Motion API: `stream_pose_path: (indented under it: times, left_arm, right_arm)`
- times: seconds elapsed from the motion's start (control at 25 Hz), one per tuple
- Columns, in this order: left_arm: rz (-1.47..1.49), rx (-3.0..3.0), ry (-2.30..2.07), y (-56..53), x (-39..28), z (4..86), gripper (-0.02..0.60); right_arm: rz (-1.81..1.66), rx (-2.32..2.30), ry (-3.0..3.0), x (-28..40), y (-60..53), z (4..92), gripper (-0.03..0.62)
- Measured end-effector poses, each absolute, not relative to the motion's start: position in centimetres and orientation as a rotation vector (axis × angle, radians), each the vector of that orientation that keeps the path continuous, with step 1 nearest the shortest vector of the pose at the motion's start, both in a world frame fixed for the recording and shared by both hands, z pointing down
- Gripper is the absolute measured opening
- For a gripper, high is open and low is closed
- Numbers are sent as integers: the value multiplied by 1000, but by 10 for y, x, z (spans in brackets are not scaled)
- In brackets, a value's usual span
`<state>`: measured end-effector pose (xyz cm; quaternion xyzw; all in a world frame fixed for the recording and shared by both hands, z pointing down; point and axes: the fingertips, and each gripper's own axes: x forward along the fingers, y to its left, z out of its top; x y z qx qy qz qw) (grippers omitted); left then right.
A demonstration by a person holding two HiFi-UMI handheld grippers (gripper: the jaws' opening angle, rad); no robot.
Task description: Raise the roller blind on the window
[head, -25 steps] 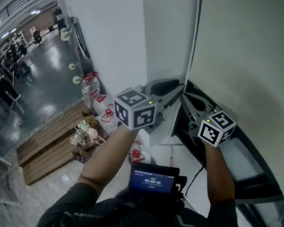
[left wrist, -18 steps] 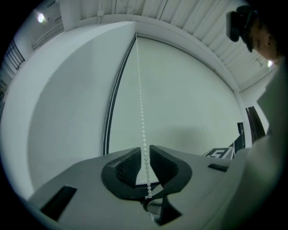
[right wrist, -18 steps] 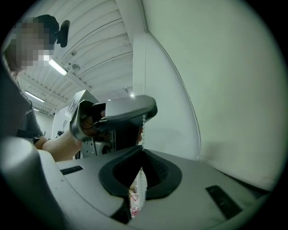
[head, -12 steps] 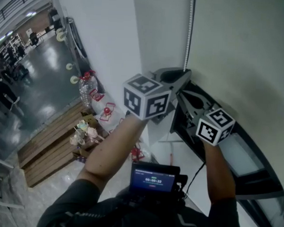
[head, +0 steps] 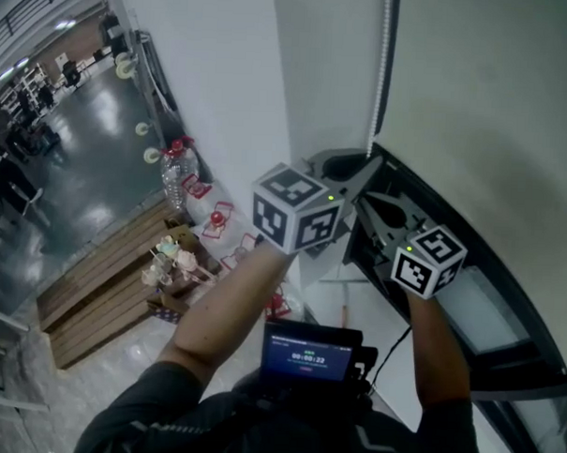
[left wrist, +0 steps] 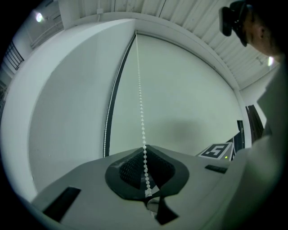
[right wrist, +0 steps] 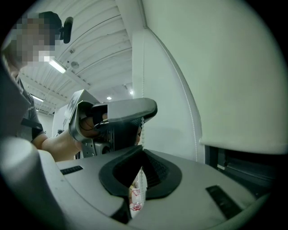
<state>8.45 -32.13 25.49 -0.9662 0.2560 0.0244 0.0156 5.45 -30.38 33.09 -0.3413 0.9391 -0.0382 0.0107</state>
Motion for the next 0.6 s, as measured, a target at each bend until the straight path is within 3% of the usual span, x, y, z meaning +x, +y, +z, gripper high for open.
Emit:
stream_pose_path:
  times: [0.6]
  left_arm:
    - [-29, -3060, 847, -322, 84, 319, -5]
  right_arm:
    - [-205, -1151, 3051, 62, -299, 390, 6]
